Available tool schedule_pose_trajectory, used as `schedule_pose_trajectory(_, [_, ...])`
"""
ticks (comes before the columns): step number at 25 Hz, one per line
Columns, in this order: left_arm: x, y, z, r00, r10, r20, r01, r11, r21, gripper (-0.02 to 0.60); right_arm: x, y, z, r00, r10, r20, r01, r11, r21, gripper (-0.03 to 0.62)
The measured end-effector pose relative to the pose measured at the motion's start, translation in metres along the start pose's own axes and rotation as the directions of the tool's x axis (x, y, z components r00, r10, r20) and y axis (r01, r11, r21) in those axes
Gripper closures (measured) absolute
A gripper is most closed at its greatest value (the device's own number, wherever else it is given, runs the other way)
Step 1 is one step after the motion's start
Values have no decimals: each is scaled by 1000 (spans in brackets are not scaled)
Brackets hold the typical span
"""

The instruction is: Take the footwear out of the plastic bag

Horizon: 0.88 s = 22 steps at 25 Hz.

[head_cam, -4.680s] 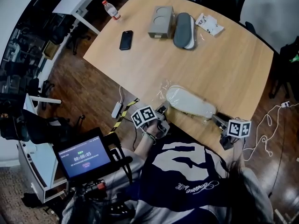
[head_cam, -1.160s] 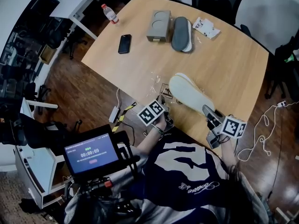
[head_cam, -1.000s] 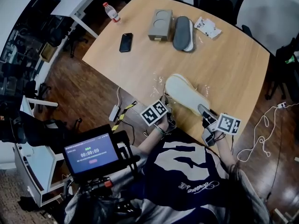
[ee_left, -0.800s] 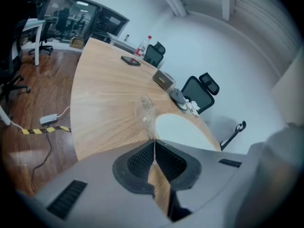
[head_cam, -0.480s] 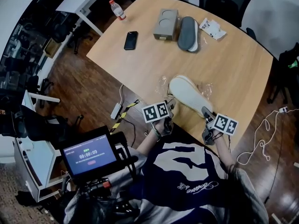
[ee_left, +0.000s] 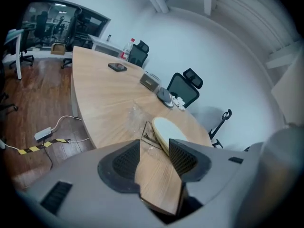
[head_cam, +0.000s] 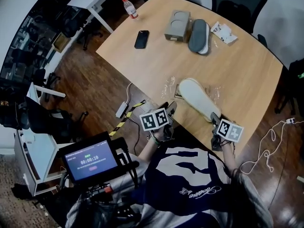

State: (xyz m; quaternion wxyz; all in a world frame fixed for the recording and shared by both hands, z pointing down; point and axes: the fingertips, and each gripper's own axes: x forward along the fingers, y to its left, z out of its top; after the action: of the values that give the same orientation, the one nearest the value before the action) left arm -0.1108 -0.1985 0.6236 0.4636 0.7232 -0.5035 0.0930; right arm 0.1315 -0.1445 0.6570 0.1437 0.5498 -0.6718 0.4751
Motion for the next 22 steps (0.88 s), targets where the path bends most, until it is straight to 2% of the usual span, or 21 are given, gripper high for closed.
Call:
schedule_pose_trajectory(2, [-5,-4,2,999,-6,36,6,1000,-2,387,-9,-6,3,999,-47,15,48,997,-56,396])
schedule_pose_trajectory(4, [-10,-9,1,998,-13,63,14,1000,-5,388,-18,-8,7,998,-46,38,49,996,-73,396])
schedule_pose_trajectory(7, [-17,-22,0,995,-21,95,19,1000,21,388,-34,-2,15,995,11,97,-4,997,-76,398])
schedule_pose_trajectory(11, [-30,-52,-1,988,-40,146,27,995,93,388,-53,13,24,984,97,147,-79,989,-123,401])
schedule_pose_trajectory(17, [-53,-82,-27,983,-40,177,17,991,130,388,-70,30,14,974,186,129,-156,964,-215,405])
schedule_pose_trajectory(22, [-73,-92,-48,984,-16,179,-12,988,156,388,-78,51,-6,962,257,93,-227,941,-249,422])
